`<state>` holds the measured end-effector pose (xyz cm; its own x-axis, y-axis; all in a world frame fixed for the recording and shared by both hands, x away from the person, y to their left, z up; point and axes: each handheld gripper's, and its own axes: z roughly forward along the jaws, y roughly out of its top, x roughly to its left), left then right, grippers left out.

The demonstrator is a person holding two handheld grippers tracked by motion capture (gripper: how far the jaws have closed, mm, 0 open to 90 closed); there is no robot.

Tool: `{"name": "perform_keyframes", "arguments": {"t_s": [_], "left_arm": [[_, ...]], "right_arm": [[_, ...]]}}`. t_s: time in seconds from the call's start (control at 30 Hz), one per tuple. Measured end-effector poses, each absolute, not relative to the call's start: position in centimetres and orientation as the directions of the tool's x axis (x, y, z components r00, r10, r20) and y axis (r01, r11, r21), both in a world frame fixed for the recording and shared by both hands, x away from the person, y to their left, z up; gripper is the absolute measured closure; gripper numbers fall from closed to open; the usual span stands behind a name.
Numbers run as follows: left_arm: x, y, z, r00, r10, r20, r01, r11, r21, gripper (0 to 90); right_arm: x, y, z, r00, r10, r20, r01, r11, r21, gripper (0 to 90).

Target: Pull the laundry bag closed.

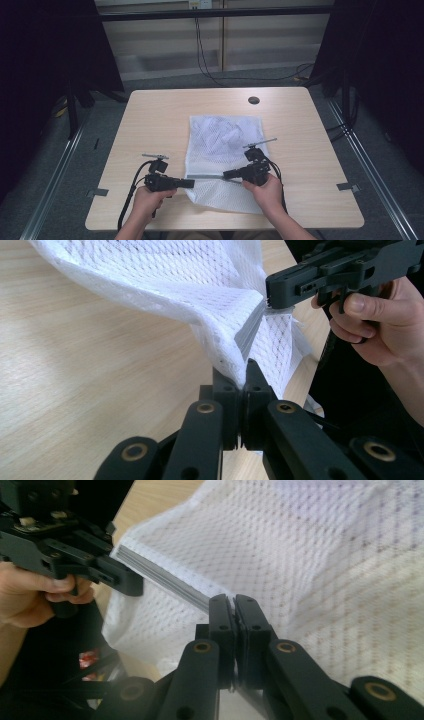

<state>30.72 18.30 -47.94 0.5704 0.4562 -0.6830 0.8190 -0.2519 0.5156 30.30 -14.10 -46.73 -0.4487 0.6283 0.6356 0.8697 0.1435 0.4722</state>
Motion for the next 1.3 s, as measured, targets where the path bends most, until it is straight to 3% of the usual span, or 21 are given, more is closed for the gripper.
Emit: {"name": "perform_keyframes", "arguments": {"t_s": [1.3], "left_arm": [[30.8, 18.8, -48.0, 0.56, 0.453, -0.694, 0.825, -0.232, 0.515, 88.3]], "right_arm": [[30.1, -16.3, -46.9, -0.433, 0.642, 0.633, 0.873, 0.121, 0.473, 86.9]]}}
